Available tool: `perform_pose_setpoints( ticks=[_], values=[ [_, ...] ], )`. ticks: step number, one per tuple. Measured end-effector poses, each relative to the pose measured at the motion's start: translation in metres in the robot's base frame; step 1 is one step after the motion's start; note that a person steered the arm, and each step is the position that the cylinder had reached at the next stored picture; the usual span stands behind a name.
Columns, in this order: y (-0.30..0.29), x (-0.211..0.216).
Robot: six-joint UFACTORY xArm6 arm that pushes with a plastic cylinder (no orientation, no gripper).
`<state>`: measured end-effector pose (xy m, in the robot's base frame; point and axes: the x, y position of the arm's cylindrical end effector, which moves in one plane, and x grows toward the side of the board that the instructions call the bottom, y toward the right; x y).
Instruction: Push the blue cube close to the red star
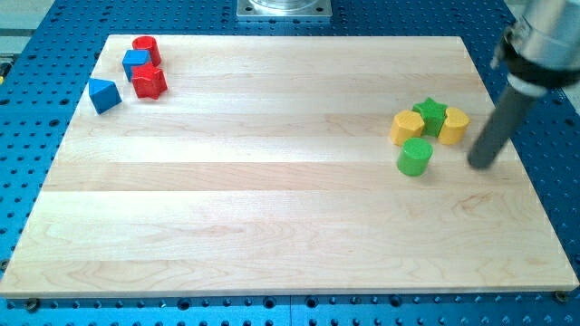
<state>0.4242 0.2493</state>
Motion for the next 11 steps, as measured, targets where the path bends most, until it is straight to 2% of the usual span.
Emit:
perform_pose_setpoints(
  ticks=[1,2,4,6,7,8,9,10,11],
  values=[
    [-0.040,-0.112],
    [-0.125,-0.149],
    [-0.341,-0.177],
    [-0.445,-0.228],
    [-0.491,-0.233],
    [-0.539,-0.216],
    [-0.506,-0.180],
    [-0.440,-0.148],
    [-0.374,-0.098]
  ],
)
